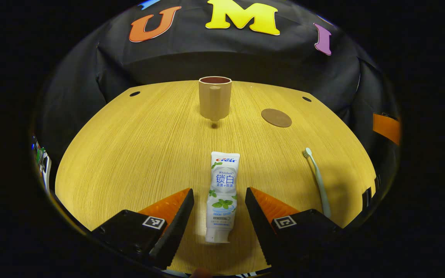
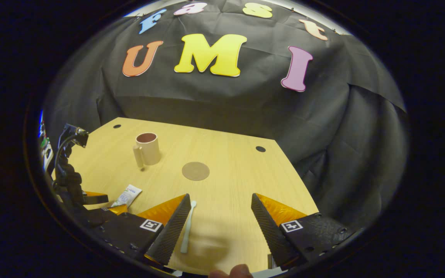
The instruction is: Put the toothbrush and toothpaste on the desktop into the cup, then pick up the cup and place it on the coaster on the desktop.
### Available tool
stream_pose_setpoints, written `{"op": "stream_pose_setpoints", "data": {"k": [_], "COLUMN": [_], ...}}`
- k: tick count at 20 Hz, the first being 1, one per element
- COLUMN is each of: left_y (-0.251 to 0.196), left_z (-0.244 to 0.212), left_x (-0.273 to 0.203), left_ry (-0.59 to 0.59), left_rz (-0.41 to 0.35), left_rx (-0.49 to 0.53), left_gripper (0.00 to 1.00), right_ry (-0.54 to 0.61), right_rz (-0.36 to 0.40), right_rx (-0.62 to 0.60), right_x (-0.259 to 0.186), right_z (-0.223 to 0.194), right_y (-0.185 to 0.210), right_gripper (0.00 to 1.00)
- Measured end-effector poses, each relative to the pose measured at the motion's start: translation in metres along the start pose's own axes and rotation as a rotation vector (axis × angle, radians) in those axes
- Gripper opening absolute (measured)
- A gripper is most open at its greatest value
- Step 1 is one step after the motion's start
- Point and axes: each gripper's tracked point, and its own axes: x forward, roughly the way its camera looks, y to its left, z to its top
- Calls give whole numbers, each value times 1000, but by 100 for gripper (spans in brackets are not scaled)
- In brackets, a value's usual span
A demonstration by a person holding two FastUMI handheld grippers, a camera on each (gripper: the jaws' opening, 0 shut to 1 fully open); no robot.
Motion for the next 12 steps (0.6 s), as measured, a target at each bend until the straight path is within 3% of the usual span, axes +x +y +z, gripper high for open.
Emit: {"op": "stream_pose_setpoints", "data": {"k": [9, 10, 12], "left_y": [0, -2, -3], "left_z": [-9, -10, -16], "left_x": [6, 5, 5], "left_ry": [14, 20, 32], "left_rz": [-18, -21, -24], "left_rx": [54, 60, 71], "left_gripper": [72, 77, 67], "right_ry": [6, 7, 6], "right_rz": [4, 4, 5], "right_rx": [-4, -3, -1], "right_x": [-2, -2, -3], "right_z": [-3, -4, -4], "right_y": [1, 1, 2], "right_gripper": [95, 95, 95]}}
